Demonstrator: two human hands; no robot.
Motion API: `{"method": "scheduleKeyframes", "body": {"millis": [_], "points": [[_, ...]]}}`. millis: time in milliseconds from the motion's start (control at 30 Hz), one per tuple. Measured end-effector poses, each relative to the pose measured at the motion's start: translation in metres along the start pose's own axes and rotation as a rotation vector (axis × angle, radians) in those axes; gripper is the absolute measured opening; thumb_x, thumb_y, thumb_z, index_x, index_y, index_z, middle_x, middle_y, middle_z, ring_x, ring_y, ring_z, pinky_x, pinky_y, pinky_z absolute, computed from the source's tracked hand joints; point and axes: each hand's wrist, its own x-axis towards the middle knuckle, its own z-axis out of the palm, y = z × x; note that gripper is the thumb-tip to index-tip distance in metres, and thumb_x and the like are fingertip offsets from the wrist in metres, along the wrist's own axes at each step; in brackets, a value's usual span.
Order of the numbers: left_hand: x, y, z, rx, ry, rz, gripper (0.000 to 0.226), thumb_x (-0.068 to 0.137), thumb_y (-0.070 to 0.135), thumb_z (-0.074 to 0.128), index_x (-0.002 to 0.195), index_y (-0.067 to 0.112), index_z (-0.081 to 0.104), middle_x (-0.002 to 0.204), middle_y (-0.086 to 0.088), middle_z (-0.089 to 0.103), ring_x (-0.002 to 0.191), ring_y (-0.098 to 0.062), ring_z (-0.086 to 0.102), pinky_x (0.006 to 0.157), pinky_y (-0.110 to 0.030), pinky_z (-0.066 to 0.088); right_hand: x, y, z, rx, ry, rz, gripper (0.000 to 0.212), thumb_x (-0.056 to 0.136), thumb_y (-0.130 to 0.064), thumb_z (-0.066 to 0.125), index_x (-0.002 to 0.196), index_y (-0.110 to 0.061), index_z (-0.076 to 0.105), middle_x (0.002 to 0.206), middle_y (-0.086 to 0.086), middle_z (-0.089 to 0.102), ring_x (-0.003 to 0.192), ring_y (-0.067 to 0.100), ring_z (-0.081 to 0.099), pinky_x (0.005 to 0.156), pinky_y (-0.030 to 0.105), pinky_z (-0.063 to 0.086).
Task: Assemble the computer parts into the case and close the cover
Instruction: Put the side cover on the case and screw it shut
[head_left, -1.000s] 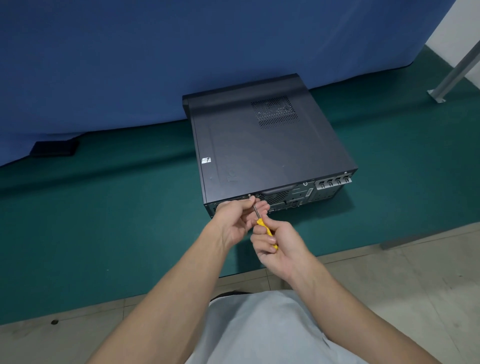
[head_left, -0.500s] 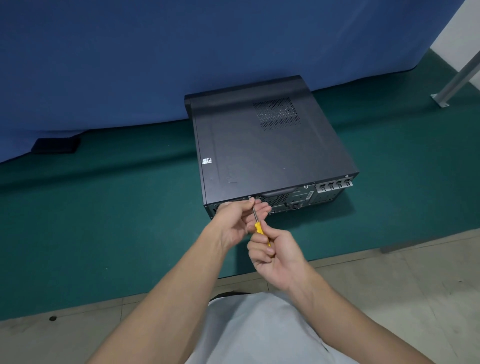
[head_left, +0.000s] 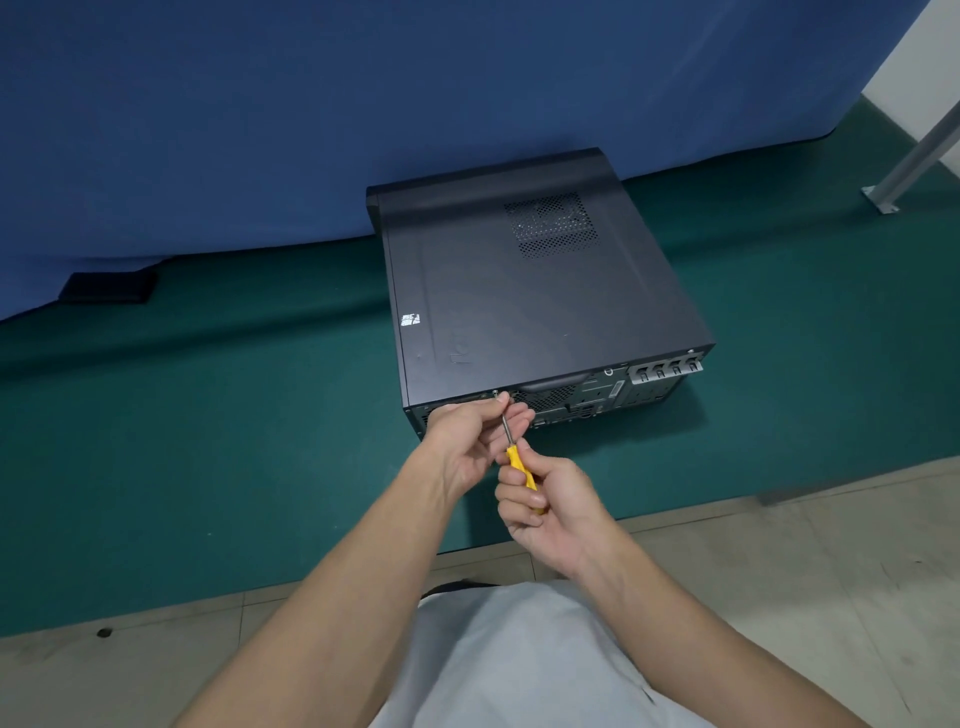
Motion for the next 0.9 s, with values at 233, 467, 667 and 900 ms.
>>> {"method": "scheduleKeyframes", "body": {"millis": [233, 467, 667, 900], "points": [[0.001, -0.005, 0.005, -0.005, 0.055, 0.048, 0.009, 0.086, -0.006, 0.065, 0.090, -0.013, 0.060, 0.070, -0.024, 0.070, 0.065, -0.030, 0.072, 0.053, -0.027, 0.058, -0.006, 0.013, 0.004, -1.031, 0.429, -0.456, 0.039, 0.096, -0.041, 0.052, 0.069, -0.013, 0.051, 0.059, 0.000, 0.052, 0.054, 0.019, 0.045, 0.051, 0.030, 0.036], [0.004, 0.013, -0.015, 0.037, 0.036, -0.070, 0.059, 0.091, 0.048, 0.060, 0.104, -0.010, 0.061, 0.090, -0.023, 0.072, 0.080, -0.030, 0.073, 0.056, -0.031, 0.059, 0.008, 0.025, 0.007, -1.356, 0.633, -0.639, 0.037, 0.102, -0.035, 0.038, 0.072, -0.014, 0.043, 0.081, 0.014, 0.058, 0.077, 0.030, 0.043, 0.062, 0.033, 0.025], [0.005, 0.014, -0.015, 0.008, 0.025, -0.063, 0.055, 0.091, 0.042, 0.064, 0.109, -0.010, 0.060, 0.087, -0.021, 0.073, 0.081, -0.030, 0.073, 0.056, -0.030, 0.058, 0.012, 0.022, 0.008, -0.786, 0.477, -0.500, 0.036, 0.099, -0.029, 0.048, 0.071, -0.006, 0.054, 0.051, 0.004, 0.043, 0.043, 0.019, 0.037, 0.045, 0.030, 0.032], [0.006, 0.014, -0.018, 0.028, 0.016, -0.053, 0.055, 0.093, 0.042, 0.059, 0.113, -0.008, 0.059, 0.094, -0.022, 0.072, 0.085, -0.029, 0.073, 0.059, -0.030, 0.059, 0.007, 0.007, -0.002, 0.033, 0.011, -0.051, 0.032, 0.094, -0.027, 0.049, 0.071, -0.005, 0.049, 0.041, -0.006, 0.025, 0.028, 0.005, 0.017, 0.027, 0.017, 0.014]]}}
